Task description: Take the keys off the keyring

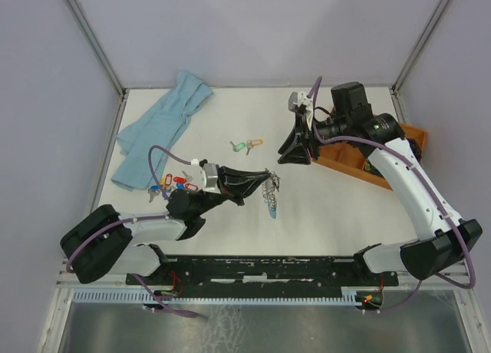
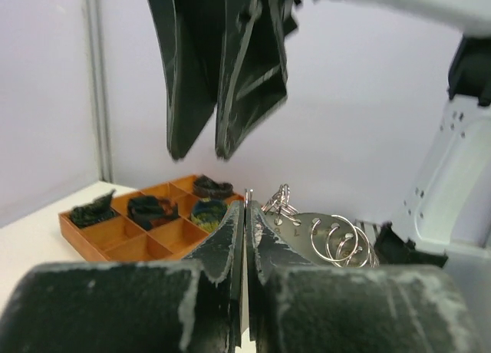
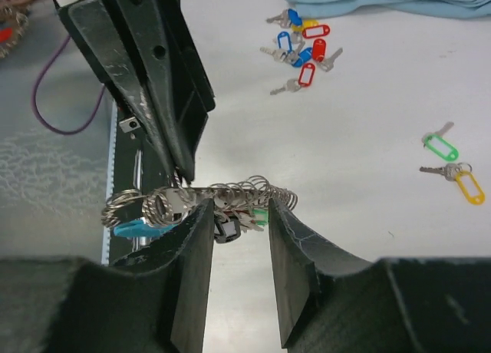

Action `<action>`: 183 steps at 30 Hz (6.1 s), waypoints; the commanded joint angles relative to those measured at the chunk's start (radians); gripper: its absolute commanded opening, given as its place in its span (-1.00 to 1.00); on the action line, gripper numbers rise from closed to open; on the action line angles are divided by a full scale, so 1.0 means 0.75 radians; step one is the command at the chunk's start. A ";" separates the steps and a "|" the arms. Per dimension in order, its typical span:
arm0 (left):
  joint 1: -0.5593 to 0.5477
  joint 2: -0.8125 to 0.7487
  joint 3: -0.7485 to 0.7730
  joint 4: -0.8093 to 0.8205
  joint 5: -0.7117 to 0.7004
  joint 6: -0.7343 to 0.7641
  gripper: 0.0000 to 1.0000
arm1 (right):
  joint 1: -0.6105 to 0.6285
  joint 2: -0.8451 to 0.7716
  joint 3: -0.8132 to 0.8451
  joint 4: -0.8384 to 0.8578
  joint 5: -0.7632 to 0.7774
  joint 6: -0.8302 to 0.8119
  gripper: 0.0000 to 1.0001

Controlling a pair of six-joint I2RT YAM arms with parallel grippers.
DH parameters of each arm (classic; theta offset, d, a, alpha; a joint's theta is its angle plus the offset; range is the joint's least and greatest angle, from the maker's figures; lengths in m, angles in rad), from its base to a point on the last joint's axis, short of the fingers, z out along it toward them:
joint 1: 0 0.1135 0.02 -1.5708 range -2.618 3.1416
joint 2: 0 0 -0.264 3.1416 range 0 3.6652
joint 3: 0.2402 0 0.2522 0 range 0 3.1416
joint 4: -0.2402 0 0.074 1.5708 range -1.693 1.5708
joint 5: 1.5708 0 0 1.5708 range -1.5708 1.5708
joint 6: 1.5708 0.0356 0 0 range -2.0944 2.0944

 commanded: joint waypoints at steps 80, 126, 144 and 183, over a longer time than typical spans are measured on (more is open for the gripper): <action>-0.003 -0.219 0.401 0.111 -0.354 -0.278 -0.52 | 0.097 -0.007 0.272 0.599 -0.225 0.657 -0.99; -0.064 0.205 0.201 0.215 -0.015 0.216 -0.07 | 0.513 0.307 0.693 -1.067 1.172 -0.666 -0.99; -0.062 0.356 0.308 0.219 -0.051 0.250 -0.36 | 0.513 0.298 0.682 -1.068 1.074 -0.668 -0.99; -0.043 0.219 0.227 0.187 0.012 0.250 -0.94 | 0.288 0.178 0.670 -1.012 0.717 -0.690 -0.16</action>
